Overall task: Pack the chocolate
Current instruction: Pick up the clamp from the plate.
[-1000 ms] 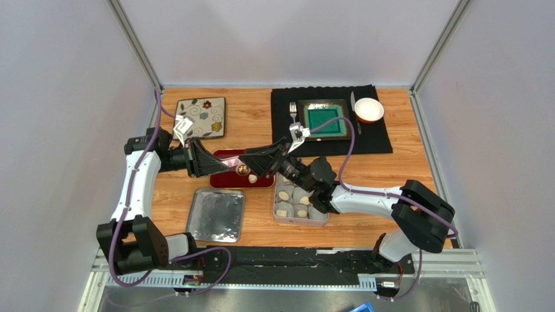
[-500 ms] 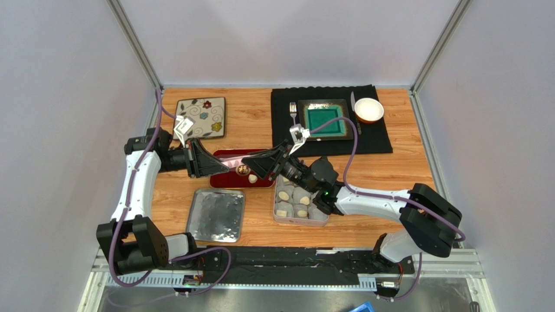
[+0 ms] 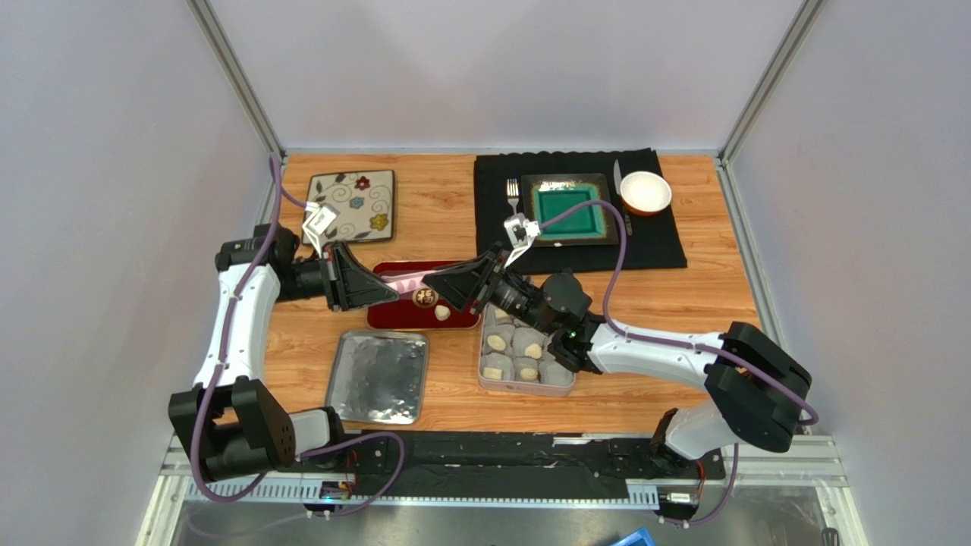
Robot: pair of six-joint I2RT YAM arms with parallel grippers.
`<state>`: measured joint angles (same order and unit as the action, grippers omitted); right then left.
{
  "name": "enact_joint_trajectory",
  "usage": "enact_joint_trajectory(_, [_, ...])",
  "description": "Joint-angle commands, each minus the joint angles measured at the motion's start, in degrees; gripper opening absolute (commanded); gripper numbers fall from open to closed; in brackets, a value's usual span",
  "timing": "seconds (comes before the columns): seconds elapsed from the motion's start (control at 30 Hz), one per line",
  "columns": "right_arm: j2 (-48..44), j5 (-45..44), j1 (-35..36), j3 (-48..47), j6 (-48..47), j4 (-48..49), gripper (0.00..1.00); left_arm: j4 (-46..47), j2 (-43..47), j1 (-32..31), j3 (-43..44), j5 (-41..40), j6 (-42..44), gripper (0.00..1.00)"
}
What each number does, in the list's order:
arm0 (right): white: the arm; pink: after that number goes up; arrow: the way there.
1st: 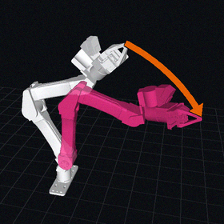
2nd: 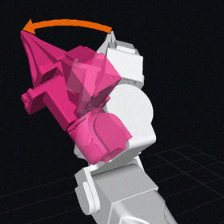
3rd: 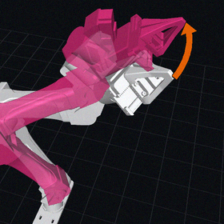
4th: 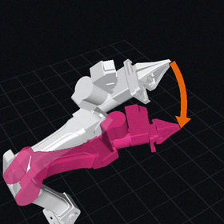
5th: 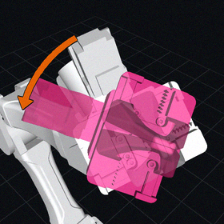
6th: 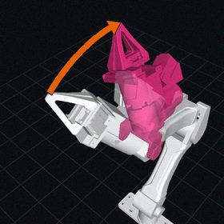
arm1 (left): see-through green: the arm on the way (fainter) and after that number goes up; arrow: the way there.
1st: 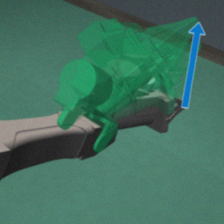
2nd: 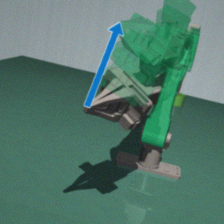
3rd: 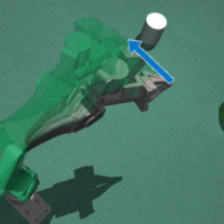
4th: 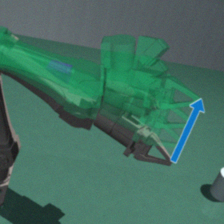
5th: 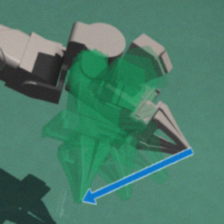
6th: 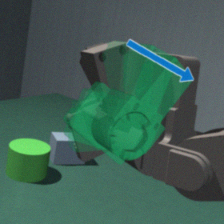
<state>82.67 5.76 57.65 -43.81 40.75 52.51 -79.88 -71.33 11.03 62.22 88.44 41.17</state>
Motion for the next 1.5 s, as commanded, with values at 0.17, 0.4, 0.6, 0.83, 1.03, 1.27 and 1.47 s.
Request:
enact_joint_trajectory(0.17, [-2.3, 0.7, 0.8, 0.0, 1.3, 8.4, 0.06, -2.6, 0.7, 1.5, 1.1, 12.7, 0.7, 0.13])
enact_joint_trajectory(0.4, [-2.9, 1.1, 0.8, 0.0, 1.2, 6.9, 0.04, -2.6, 0.3, 1.6, 1.0, 12.7, 0.8, 0.18])
enact_joint_trajectory(0.6, [-7.6, -0.1, -0.6, 2.0, -1.2, 1.8, 0.0, -1.5, -0.4, 3.9, 1.5, 12.6, -1.0, 0.56])
enact_joint_trajectory(0.83, [-18.4, -0.5, -4.2, 3.5, -5.4, -9.9, 0.0, 2.4, -0.2, 7.3, -0.8, 12.5, -2.8, 0.85])
enact_joint_trajectory(1.03, [-20.9, -0.2, -5.6, -0.6, -10.8, -25.4, 0.0, 2.5, 0.7, 7.3, -1.0, 9.4, 1.3, 0.88])
enact_joint_trajectory(1.27, [-13.6, -4.8, -2.1, -9.9, -19.7, -42.8, 0.0, 32.6, 3.3, 7.0, -8.3, -21.8, -25.0, 0.89])
enact_joint_trajectory(1.47, [-7.4, -13.3, 0.4, -13.4, -23.4, -49.1, 0.0, 38.0, 5.6, 0.6, -10.0, -44.8, -30.3, 0.95])
